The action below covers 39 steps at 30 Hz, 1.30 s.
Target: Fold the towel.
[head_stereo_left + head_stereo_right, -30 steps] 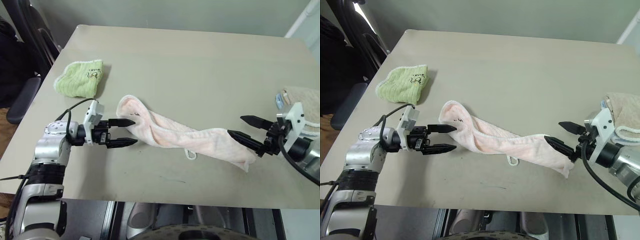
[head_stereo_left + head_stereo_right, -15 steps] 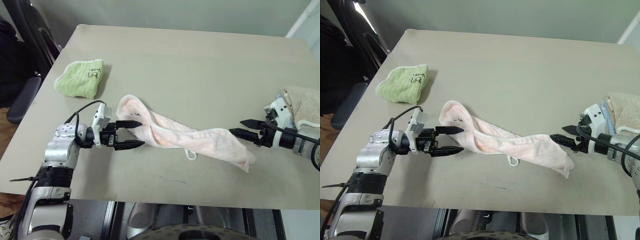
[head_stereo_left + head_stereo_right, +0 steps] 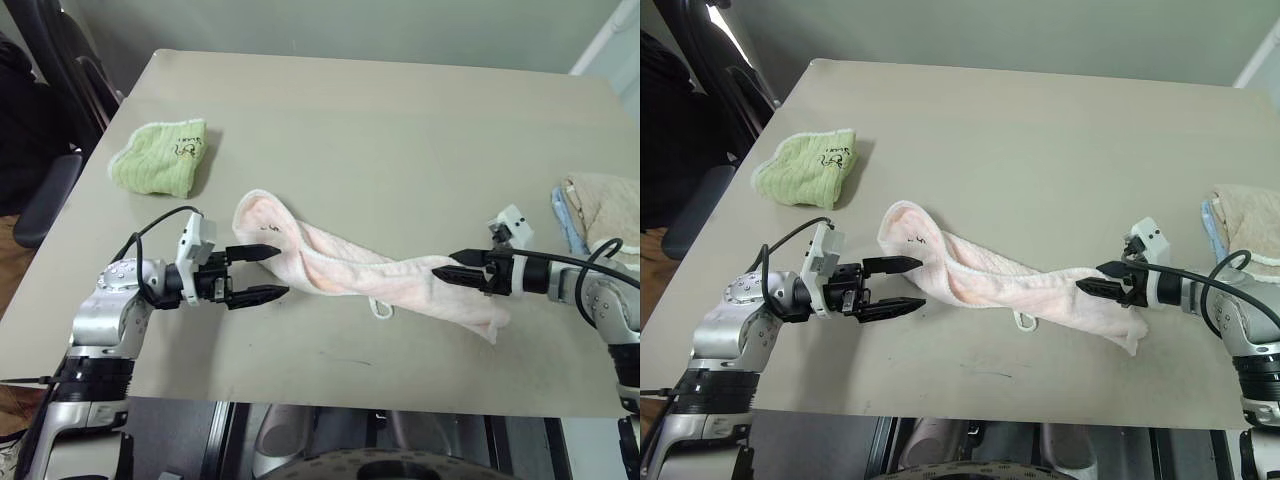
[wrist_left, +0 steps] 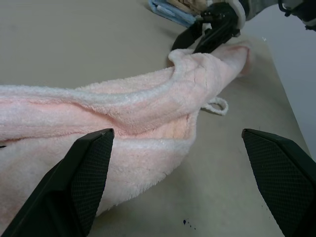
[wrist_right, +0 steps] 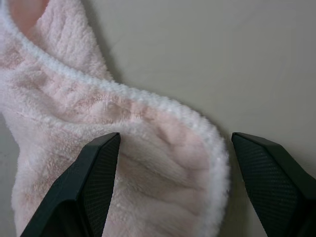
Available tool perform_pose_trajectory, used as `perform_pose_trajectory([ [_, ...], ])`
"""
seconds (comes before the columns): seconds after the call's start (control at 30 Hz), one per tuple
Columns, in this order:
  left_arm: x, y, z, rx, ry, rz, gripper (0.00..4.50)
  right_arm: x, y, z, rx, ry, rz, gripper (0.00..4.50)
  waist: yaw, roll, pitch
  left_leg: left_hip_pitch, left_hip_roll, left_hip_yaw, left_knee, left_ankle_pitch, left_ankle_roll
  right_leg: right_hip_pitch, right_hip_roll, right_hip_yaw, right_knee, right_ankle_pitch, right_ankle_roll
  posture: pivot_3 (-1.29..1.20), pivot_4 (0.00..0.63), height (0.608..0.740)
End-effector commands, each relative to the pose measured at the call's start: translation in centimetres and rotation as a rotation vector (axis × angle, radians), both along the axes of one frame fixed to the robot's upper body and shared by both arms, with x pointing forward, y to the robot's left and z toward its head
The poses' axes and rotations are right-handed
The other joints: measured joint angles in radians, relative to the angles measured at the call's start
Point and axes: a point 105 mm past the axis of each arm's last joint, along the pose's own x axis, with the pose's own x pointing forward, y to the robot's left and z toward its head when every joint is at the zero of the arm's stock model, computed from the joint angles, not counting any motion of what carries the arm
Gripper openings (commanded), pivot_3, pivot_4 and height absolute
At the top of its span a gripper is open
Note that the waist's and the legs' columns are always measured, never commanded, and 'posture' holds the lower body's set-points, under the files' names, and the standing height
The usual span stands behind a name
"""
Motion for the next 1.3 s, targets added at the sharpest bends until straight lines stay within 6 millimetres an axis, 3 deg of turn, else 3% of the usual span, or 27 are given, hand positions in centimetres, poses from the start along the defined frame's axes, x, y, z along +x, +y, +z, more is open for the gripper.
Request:
perform_pose_trajectory([
  [0.03,-0.3,-0.5,1.3,-0.024,-0.037,0.003,4.5,0.2,0.4,0.2,0.006,-0.013,0.033,3.81,-0.001,0.0,0.0,0.0,0.0,0.0,0.0,0.0,0.0,0.0,0.0,0.0,0.0,0.0,0.0,0.0,0.15,0.733],
  [0.27,-0.5,-1.0,1.6,-0.012,-0.035,0.011,4.5,0.5,0.2,0.0,-0.01,-0.009,0.059,3.81,-0.004,0.0,0.0,0.001,0.001,0.0,0.0,-0.001,0.001,0.0,0.0,-0.001,0.001,0.002,-0.002,0.0,0.15,0.733],
  [0.3,-0.5,-1.1,1.6,-0.011,-0.034,0.011,4.5,0.5,0.1,0.0,-0.011,-0.009,0.062,3.65,-0.004,0.0,0.0,0.001,0.001,0.0,0.0,-0.001,0.001,0.0,0.0,-0.001,0.001,0.002,-0.003,0.0,0.15,0.733],
  [0.43,-0.7,-1.3,1.8,-0.01,-0.035,0.012,4.5,0.4,0.4,0.2,-0.012,-0.026,0.097,2.58,-0.004,0.0,0.0,0.001,0.001,0.0,0.0,-0.001,0.001,0.0,0.0,-0.001,0.001,0.002,-0.003,0.0,0.15,0.733],
  [0.67,-0.5,-1.2,2.0,0.004,-0.041,0.025,4.5,0.7,0.6,0.3,-0.017,-0.054,0.107,0.03,-0.004,0.0,0.0,0.001,0.001,0.0,-0.001,0.0,0.0,0.0,0.0,-0.001,0.0,0.002,-0.003,0.0,0.15,0.733],
  [0.83,-0.3,-1.1,2.1,0.009,-0.041,0.031,4.5,1.1,0.3,0.7,-0.028,-0.102,0.102,0.01,-0.004,0.0,0.0,0.001,0.001,0.0,-0.001,0.0,0.0,0.0,0.0,-0.001,0.001,0.002,-0.003,0.0,0.15,0.733],
  [0.93,0.1,-0.8,2.1,0.012,-0.05,0.051,4.5,1.4,0.0,2.1,-0.03,-0.165,0.091,0.01,-0.004,0.0,0.0,0.001,0.001,0.0,-0.001,0.0,0.0,0.0,0.0,-0.001,0.001,0.002,-0.003,0.0,0.15,0.733],
  [1.07,1.4,0.2,2.3,0.015,-0.084,0.099,4.5,1.2,-0.5,6.2,-0.016,-0.296,0.076,0.01,-0.002,0.001,0.001,0.0,0.001,0.0,-0.001,-0.001,-0.001,0.0,0.0,-0.001,0.001,0.002,-0.003,0.0,0.15,0.733],
  [1.3,3.9,2.3,2.8,0.007,-0.148,0.206,4.5,0.2,-0.6,11.3,-0.024,-0.475,0.075,0.01,-0.002,0.001,0.001,0.0,0.001,0.0,-0.001,-0.001,-0.002,-0.001,0.0,-0.001,0.001,0.002,-0.003,0.0,0.15,0.733],
])
